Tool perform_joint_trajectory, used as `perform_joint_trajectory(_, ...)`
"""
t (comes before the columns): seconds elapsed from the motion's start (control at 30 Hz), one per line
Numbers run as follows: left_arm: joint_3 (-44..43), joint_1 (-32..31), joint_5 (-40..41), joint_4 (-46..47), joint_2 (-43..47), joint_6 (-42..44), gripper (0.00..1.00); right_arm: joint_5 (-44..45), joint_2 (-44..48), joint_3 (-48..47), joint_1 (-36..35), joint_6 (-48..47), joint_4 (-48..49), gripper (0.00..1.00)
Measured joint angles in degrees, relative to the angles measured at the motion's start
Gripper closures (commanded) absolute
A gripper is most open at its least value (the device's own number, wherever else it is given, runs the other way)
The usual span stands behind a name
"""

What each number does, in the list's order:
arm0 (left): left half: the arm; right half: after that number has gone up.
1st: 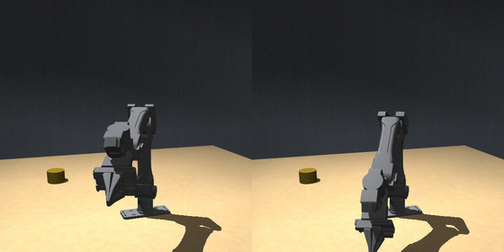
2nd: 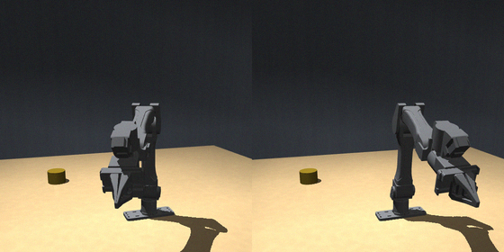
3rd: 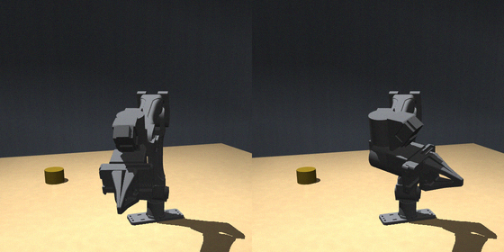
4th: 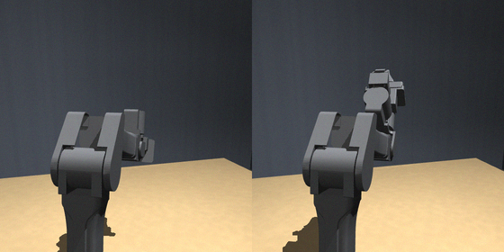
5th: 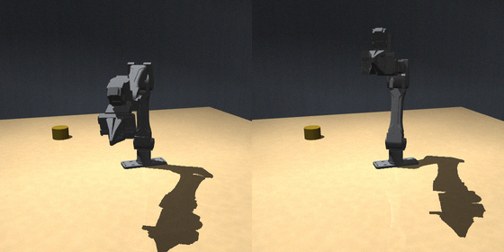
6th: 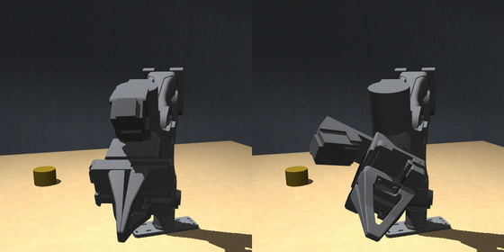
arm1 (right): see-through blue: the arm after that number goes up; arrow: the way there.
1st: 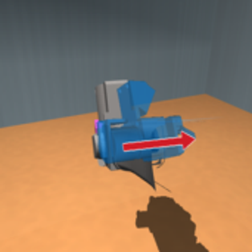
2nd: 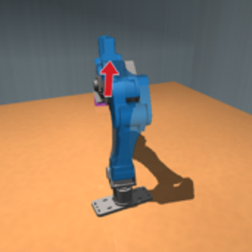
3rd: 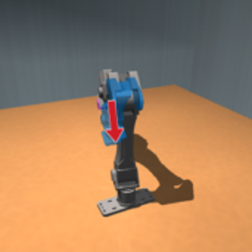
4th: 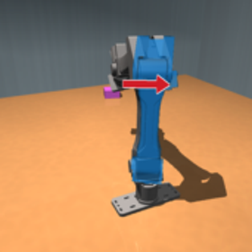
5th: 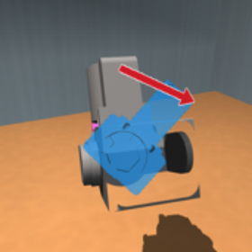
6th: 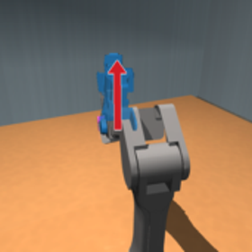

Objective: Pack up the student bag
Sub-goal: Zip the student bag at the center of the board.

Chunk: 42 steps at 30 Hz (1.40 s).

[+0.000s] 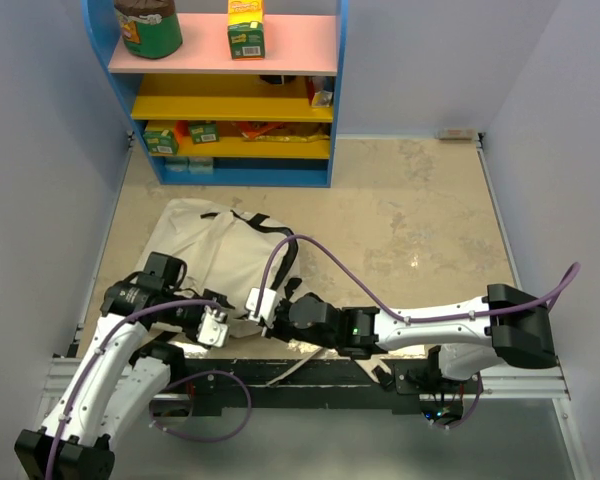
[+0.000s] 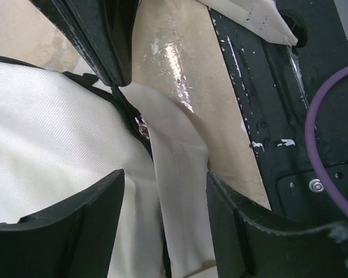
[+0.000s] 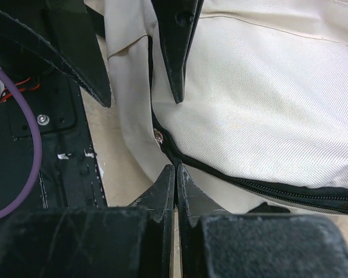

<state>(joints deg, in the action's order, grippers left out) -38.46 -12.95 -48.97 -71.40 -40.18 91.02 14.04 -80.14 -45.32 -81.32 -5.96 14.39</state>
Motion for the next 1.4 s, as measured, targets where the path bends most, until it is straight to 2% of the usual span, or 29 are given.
perform_joint_trajectory(0.03, 0.15, -0.48, 0.22, 0.15, -0.37, -0.31, 0.51, -0.02, 0.0, 0.0, 0.0, 0.02, -0.07, 1.0)
perform_joint_trajectory(0.13, 0.76, -1.88, 1.51, 0.72, -1.86, -0.81, 0.62, -0.09, -0.07, 0.0, 0.09, 0.26, -0.13, 1.0)
perform_joint_trajectory(0.3, 0.87, -3.28, 2.64, 1.97, -3.54, -1.55, 0.69, -0.46, -0.09, 0.0, 0.48, 0.87, -0.26, 1.0)
perform_joint_trajectory(0.4, 1.09, -3.63, 2.84, 3.17, -3.56, -2.12, 0.86, -0.87, -0.09, 0.0, 0.83, 1.09, -0.26, 1.0)
perform_joint_trajectory(0.43, 1.25, -3.67, 2.89, 3.45, -3.56, -2.32, 0.98, -1.14, -0.09, 0.0, 0.98, 1.14, -0.31, 1.0)
perform_joint_trajectory(0.47, 1.42, -3.72, 2.95, 3.74, -3.54, -2.4, 1.0, -1.36, -0.09, 0.0, 1.11, 1.31, -0.33, 1.0)
perform_joint_trajectory(0.6, 1.6, -3.89, 3.69, 4.04, -2.71, -2.03, 1.0, -1.84, -0.09, 0.0, 3.1, 2.12, -0.76, 1.0)
perform_joint_trajectory(0.83, 1.6, -4.09, 6.32, 2.91, 1.75, 1.51, 1.0, -5.11, -0.04, 0.0, 15.32, 4.07, -1.49, 1.0)
perform_joint_trajectory(1.23, 0.5, -4.11, 8.57, 0.55, 5.81, 6.34, 1.0, -5.9, -2.23, -2.6, 25.05, 3.91, -3.3, 1.0)
perform_joint_trajectory(1.27, 0.5, -4.11, 8.81, 0.55, 6.47, 6.78, 0.89, -5.88, -2.49, -2.75, 25.94, 3.93, -3.26, 1.0)
perform_joint_trajectory(1.33, 0.48, -4.11, 9.25, 0.42, 7.45, 7.23, 0.57, -6.14, -2.73, -2.89, 27.3, 3.98, -3.26, 1.0)
perform_joint_trajectory(1.4, 0.31, -4.11, 10.12, 0.0, 8.02, 7.06, 0.46, -6.69, -2.73, -2.99, 28.17, 4.04, -3.26, 1.0)
